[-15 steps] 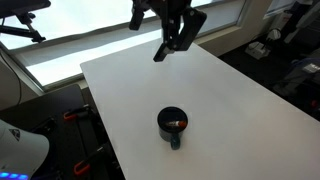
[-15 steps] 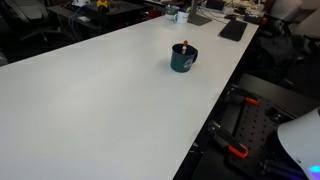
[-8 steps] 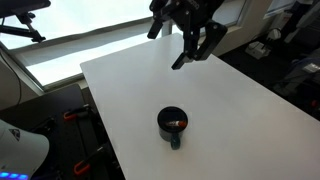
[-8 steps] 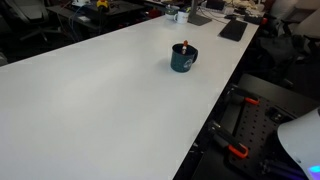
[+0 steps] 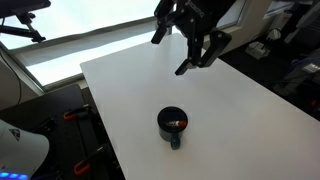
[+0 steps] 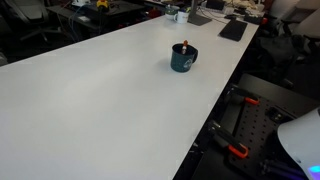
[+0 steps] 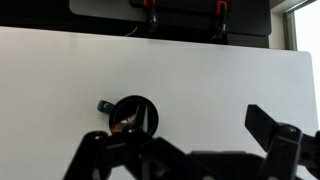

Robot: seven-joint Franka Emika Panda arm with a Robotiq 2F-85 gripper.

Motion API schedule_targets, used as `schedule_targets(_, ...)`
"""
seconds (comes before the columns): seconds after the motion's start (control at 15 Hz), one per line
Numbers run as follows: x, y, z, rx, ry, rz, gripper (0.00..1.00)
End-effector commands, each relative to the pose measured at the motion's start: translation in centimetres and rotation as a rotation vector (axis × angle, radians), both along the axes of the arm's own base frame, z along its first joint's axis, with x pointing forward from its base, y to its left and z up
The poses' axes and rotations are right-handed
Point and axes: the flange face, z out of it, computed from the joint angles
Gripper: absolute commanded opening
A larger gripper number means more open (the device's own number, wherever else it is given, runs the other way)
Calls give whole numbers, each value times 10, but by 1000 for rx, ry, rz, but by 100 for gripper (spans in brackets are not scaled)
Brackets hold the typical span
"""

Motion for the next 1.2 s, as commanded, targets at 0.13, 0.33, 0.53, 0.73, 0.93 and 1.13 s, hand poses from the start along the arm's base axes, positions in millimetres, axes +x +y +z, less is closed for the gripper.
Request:
schedule_targets(0.13, 13, -9, -10, -7, 14, -9, 100)
schedule_targets(0.33, 20, -12, -16, -11, 20, -9, 100)
schedule_targets(0.53, 22, -14, -19, -10, 21, -11, 100)
schedule_targets(0.73, 26, -21, -31, -4, 33, -22, 100)
schedule_targets(0.93, 30, -25, -42, 3, 50, -22, 100)
schedule_targets(1.13, 21, -24, -46, 0, 71, -28, 100)
